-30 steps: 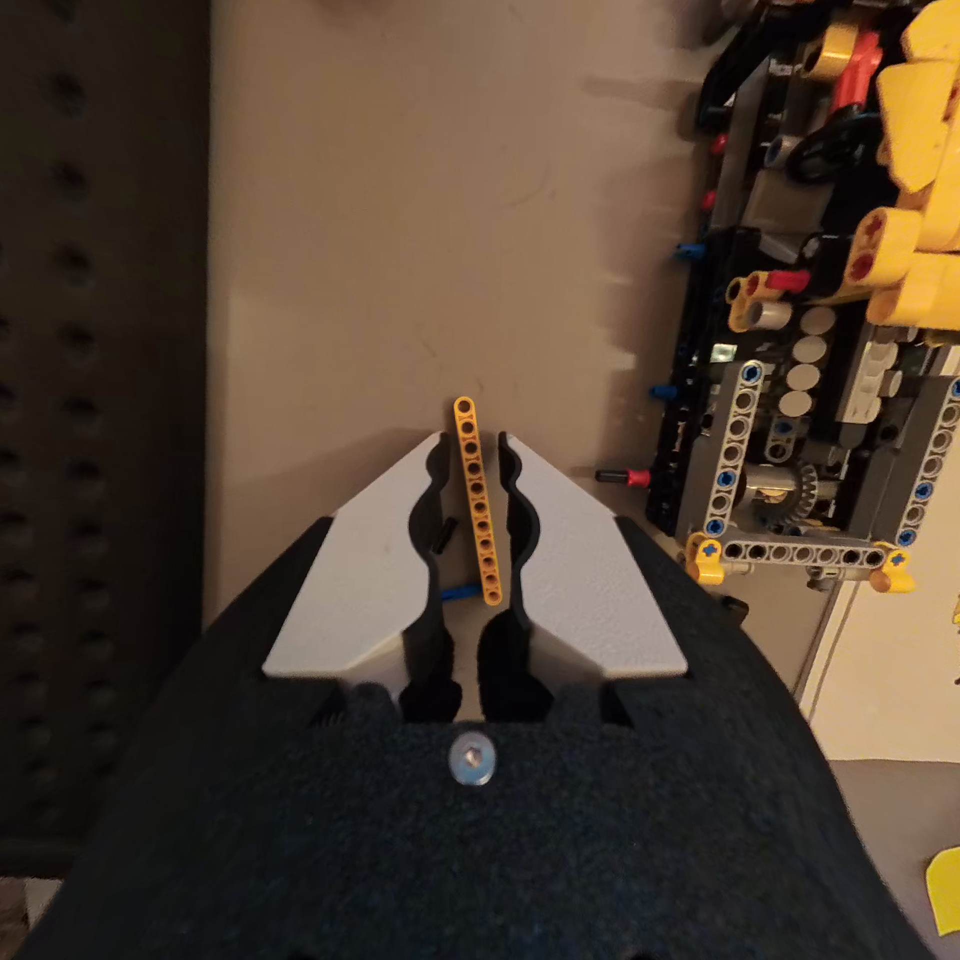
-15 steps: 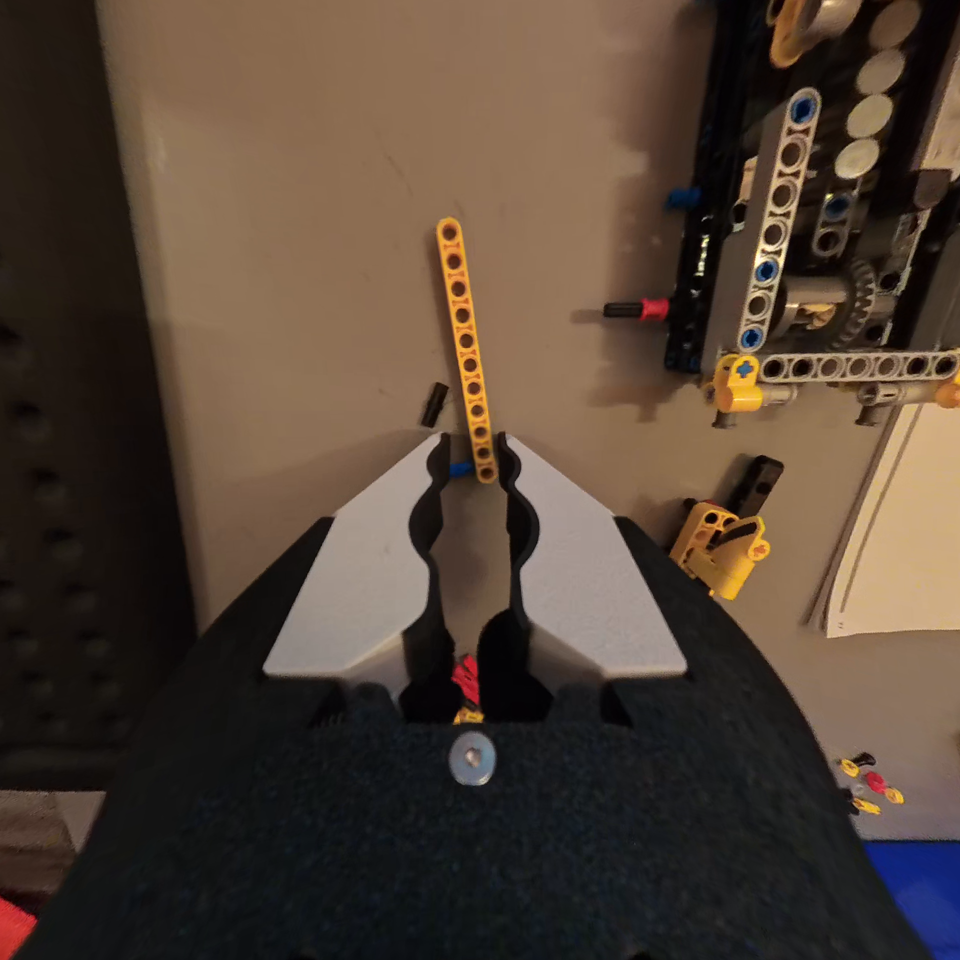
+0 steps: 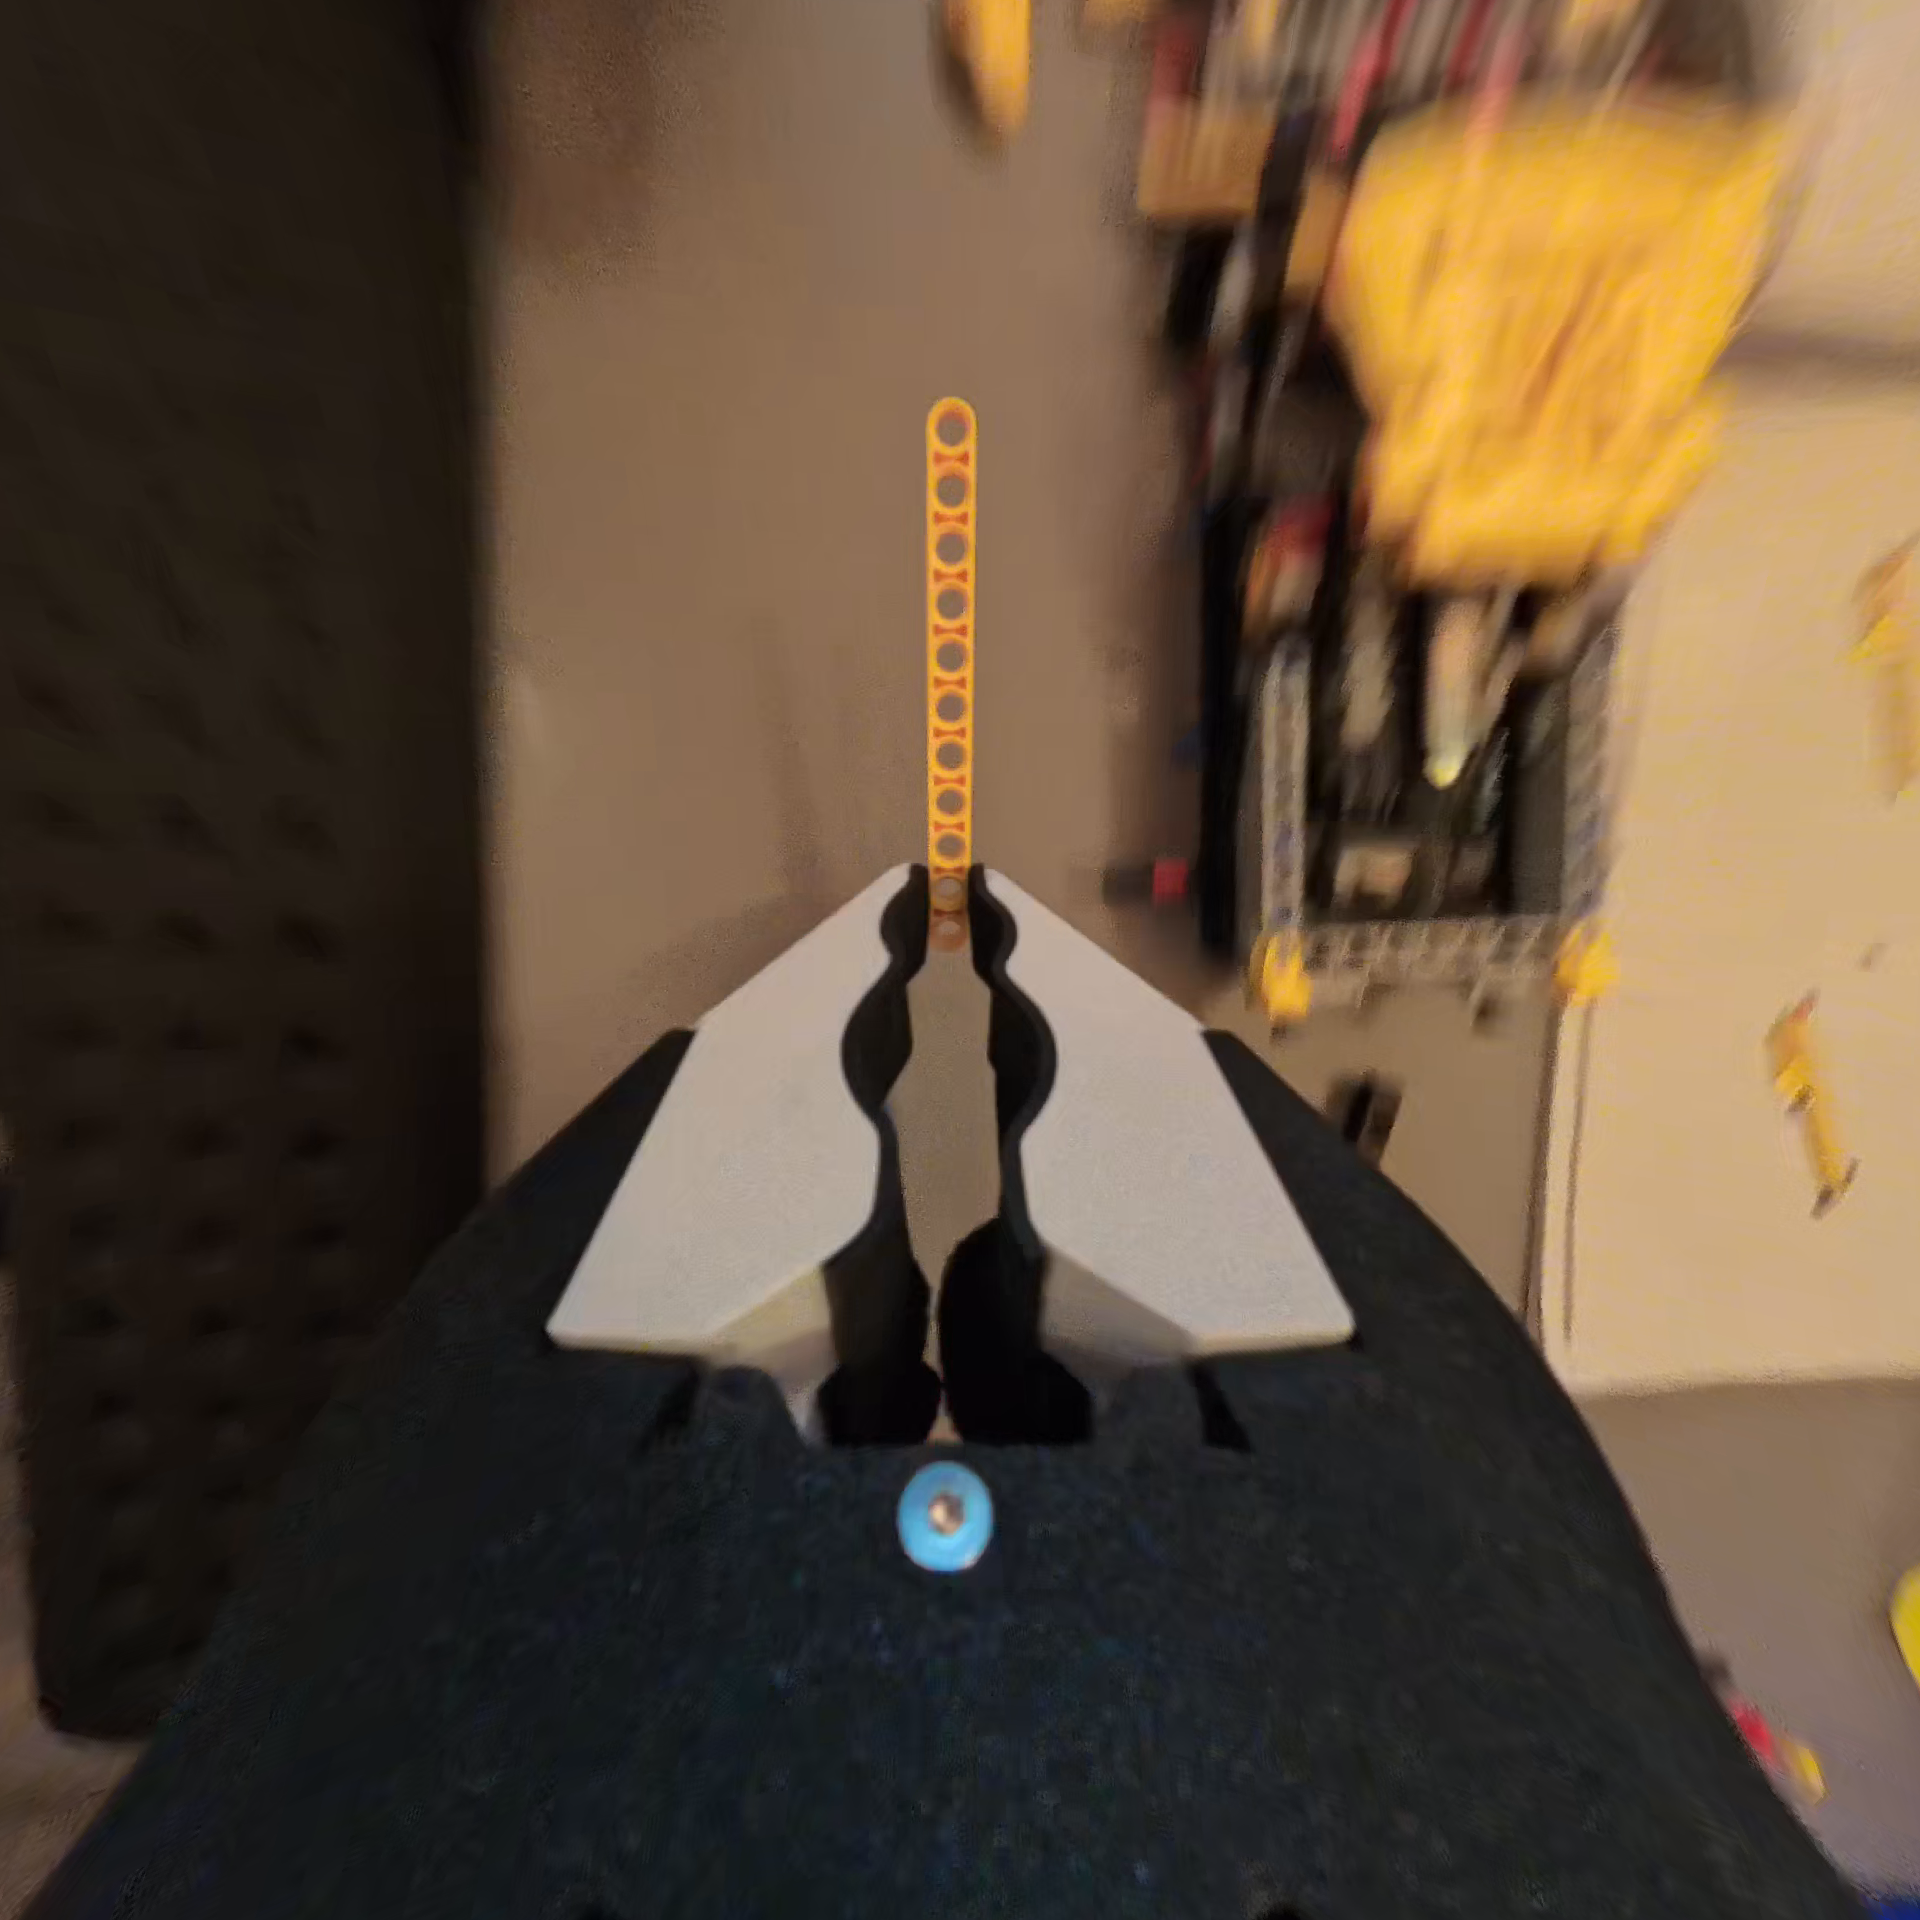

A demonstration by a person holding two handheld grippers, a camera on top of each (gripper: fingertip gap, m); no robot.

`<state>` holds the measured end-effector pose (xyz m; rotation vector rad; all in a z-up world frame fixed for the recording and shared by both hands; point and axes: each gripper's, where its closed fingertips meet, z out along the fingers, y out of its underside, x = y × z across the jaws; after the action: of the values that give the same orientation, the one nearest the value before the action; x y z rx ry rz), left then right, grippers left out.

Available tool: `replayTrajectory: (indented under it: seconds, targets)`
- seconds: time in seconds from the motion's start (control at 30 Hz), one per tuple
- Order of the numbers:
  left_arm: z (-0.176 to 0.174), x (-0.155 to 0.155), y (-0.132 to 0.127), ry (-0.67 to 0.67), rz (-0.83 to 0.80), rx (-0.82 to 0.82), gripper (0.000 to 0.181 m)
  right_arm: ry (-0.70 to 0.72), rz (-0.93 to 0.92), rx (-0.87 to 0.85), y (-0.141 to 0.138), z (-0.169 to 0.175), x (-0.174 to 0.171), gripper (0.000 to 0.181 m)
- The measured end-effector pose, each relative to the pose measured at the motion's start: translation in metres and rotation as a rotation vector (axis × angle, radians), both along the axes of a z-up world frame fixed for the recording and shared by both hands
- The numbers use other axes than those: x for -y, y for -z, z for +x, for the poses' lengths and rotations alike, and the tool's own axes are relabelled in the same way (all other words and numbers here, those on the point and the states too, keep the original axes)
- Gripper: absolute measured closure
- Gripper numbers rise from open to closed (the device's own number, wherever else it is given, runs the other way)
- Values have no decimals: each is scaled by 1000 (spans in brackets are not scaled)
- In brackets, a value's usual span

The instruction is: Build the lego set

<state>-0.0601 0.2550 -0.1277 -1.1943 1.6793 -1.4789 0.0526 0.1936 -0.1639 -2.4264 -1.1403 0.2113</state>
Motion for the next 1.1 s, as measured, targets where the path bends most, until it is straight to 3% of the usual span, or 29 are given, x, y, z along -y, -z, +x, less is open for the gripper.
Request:
replayTrajectory:
  seconds: [0.13, 0.27, 0.37, 1.1]
  targets:
    - [-7, 7, -16, 72, -98, 48, 174, -8, 192, -466, -93, -88, -41, 175]
    - [-10, 9, -21, 112, -178, 42, 174, 57, 13, -750, -90, -122, -63, 175]
    - [-12, 4, -24, 118, -242, 37, 175, 71, -57, -846, -76, -129, -69, 175]
    - [-11, 8, -12, 168, -265, -44, 175, 60, -132, -738, -64, -127, -73, 175]
